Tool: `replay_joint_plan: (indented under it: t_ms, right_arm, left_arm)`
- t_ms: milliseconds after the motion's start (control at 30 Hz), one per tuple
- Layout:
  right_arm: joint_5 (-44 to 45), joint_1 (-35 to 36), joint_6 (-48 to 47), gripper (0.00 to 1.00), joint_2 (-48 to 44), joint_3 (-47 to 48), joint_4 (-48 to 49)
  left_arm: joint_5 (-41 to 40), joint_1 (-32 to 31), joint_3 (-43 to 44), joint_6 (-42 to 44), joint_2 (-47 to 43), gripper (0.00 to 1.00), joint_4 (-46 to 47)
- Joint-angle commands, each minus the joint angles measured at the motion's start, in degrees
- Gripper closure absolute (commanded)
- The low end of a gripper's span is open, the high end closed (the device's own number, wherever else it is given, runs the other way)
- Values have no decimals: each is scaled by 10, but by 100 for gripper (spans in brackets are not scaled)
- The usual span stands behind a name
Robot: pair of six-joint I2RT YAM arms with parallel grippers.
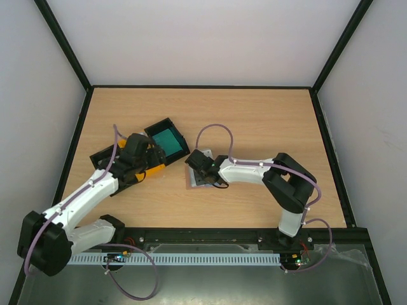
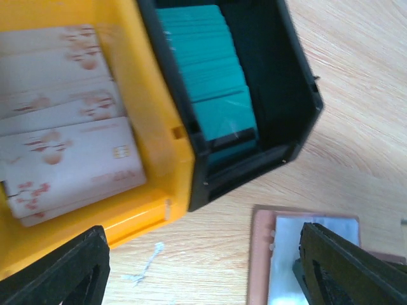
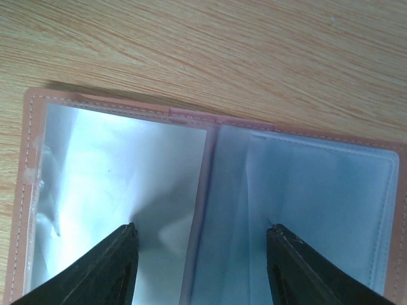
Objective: Put the credit cards into the card holder
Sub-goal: Move the storage box to the center of the board.
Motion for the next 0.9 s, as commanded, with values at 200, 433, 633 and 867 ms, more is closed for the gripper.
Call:
replay_joint_plan:
  t_ms: [200, 433, 633, 867]
  right_arm:
    - [34, 3, -3, 39, 27, 27, -43]
    - [0, 3, 9, 39, 33, 24, -30]
    - [-1, 3, 31, 39, 38, 18, -26]
    - [14, -10, 66, 41, 41, -16, 3]
  left_arm:
    - [-79, 59, -16, -64, -80, 5, -150]
    - [-70, 91, -25, -57, -71, 0, -169]
    - [-35, 120, -30, -20, -8, 0, -126]
    - [78, 122, -29, 61, 23, 6, -28]
